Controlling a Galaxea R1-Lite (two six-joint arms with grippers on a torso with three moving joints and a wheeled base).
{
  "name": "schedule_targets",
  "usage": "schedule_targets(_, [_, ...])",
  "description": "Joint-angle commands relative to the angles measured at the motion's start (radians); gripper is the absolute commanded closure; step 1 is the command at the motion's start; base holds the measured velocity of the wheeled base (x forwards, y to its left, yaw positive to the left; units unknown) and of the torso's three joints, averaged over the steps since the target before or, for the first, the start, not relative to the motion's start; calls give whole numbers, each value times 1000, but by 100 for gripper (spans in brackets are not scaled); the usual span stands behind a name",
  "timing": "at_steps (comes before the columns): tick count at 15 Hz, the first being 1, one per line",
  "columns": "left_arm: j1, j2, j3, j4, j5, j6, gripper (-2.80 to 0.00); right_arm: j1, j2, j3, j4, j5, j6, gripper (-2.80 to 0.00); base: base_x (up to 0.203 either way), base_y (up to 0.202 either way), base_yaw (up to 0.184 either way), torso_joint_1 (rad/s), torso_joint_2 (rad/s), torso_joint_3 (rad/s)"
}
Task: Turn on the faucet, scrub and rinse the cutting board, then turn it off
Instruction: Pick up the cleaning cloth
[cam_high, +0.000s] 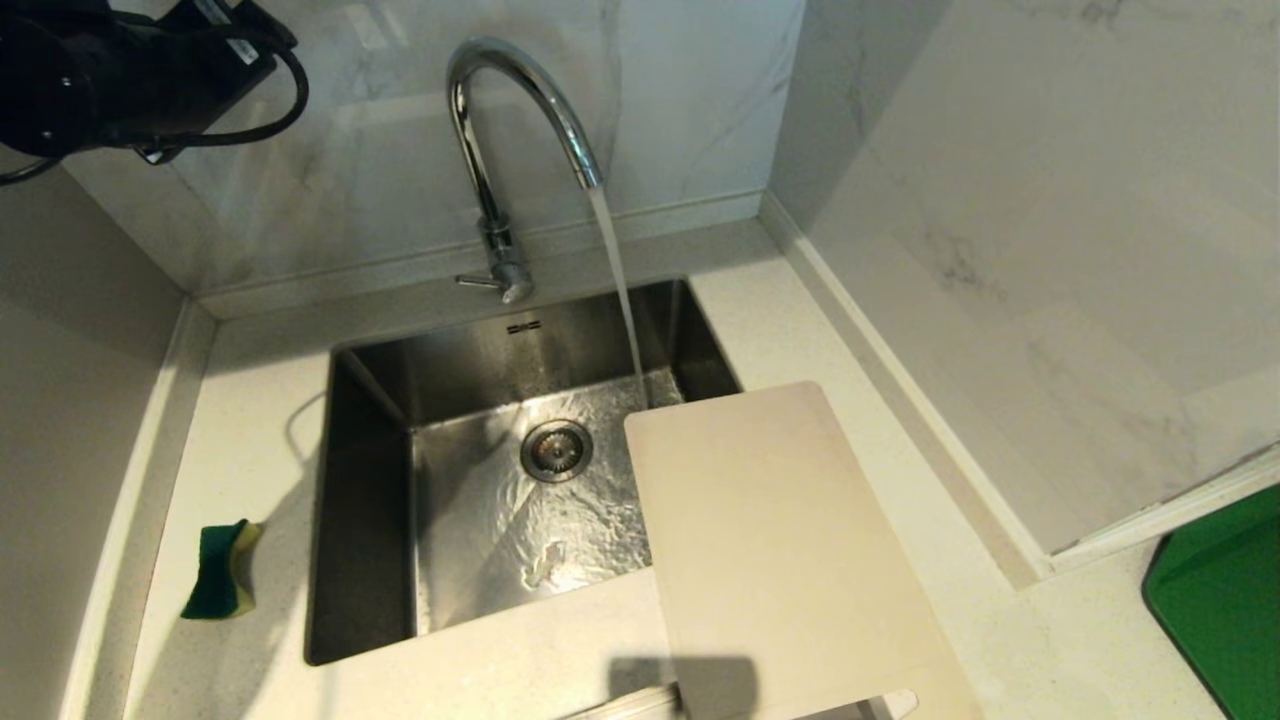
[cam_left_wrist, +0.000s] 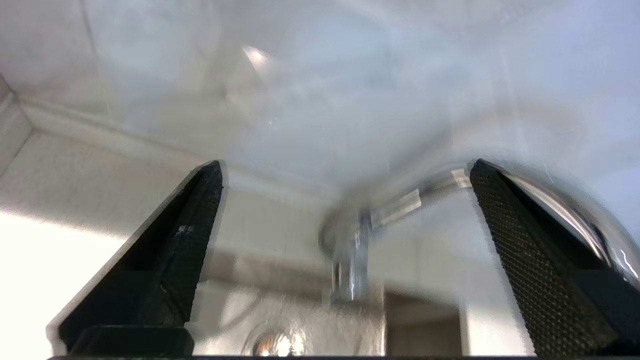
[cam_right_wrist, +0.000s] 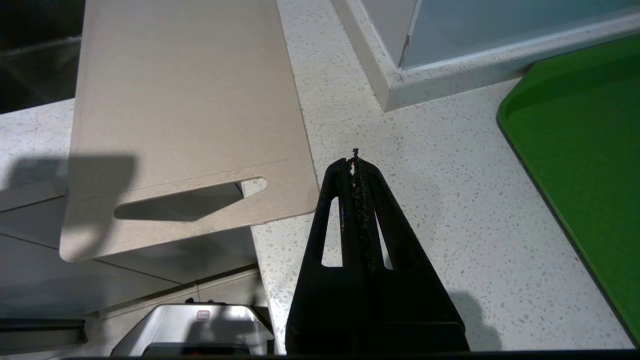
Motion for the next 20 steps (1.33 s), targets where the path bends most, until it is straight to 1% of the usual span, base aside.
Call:
schedule_targets(1, [8, -92, 64, 40, -9, 4, 0, 0, 0, 0, 0, 0, 0, 0, 0, 0, 0, 0, 0, 0])
schedule_targets(3, [14, -130, 147, 61, -23, 37, 0, 0, 0, 0, 0, 0, 0, 0, 0, 0, 0, 0, 0, 0])
schedule_targets(4, [23, -170, 196, 73, -55, 61, 0, 0, 0, 0, 0, 0, 0, 0, 0, 0, 0, 0, 0, 0])
schedule_targets(5, [42, -225, 253, 102, -109, 101, 0, 0, 0, 0, 0, 0, 0, 0, 0, 0, 0, 0, 0, 0])
schedule_targets(6, [75, -280, 299, 147, -186, 160, 0, 0, 0, 0, 0, 0, 0, 0, 0, 0, 0, 0, 0, 0])
schedule_targets(7, [107, -307, 332, 188, -243, 208, 0, 0, 0, 0, -1, 0, 0, 0, 0, 0, 0, 0, 0, 0])
schedule_targets(10, [137, -321, 414, 196, -257, 225, 0, 0, 0, 0, 0, 0, 0, 0, 0, 0, 0, 0, 0, 0])
schedule_targets(17, [164, -314, 637, 194, -290, 231, 0, 0, 0, 0, 0, 0, 0, 0, 0, 0, 0, 0, 0, 0])
schedule_targets(20, [183, -302, 710, 194, -347, 227, 0, 0, 0, 0, 0, 0, 0, 0, 0, 0, 0, 0, 0, 0])
